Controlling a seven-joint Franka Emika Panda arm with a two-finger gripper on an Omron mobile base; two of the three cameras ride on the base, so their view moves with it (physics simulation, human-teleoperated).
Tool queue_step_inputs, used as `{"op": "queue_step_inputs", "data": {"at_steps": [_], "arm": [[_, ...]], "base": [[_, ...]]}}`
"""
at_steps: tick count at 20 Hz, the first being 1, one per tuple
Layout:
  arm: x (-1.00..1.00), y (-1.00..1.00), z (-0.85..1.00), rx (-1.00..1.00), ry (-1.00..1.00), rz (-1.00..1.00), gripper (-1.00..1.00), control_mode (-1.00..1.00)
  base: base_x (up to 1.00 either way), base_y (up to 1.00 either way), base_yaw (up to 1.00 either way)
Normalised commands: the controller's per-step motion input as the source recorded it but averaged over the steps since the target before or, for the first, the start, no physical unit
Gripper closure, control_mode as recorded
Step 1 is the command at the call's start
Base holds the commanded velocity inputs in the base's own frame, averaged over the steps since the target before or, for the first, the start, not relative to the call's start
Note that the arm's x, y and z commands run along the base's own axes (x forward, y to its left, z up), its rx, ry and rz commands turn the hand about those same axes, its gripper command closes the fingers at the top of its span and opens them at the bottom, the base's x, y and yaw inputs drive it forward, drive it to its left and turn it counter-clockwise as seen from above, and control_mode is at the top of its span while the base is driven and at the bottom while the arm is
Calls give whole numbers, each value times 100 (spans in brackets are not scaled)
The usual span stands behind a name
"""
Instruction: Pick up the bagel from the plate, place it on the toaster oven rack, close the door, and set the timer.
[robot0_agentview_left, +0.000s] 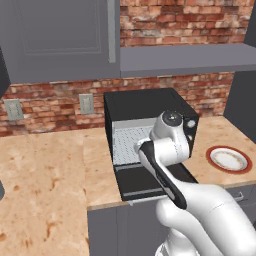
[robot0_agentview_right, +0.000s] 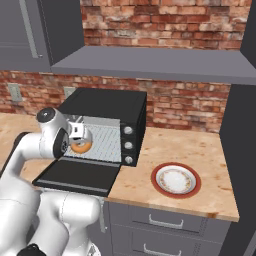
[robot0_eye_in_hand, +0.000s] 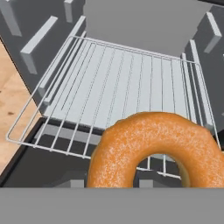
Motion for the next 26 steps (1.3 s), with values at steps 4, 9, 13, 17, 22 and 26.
{"op": "queue_step_inputs", "data": {"at_steps": [4,9,13,17,22,26], "arm": [[33,0,-12,0,0,0,100,-100],[17,0,-23,0,0,0,100,-100],[9,0,-34,0,0,0,100,-100],[13,0,-23,0,0,0,100,-100],[8,0,-10,0,0,0,100,-100],[8,0,-5,0,0,0,100,-100]], "base": [[0,0,0],[0,0,0],[0,0,0],[0,0,0],[0,0,0],[0,0,0]]}}
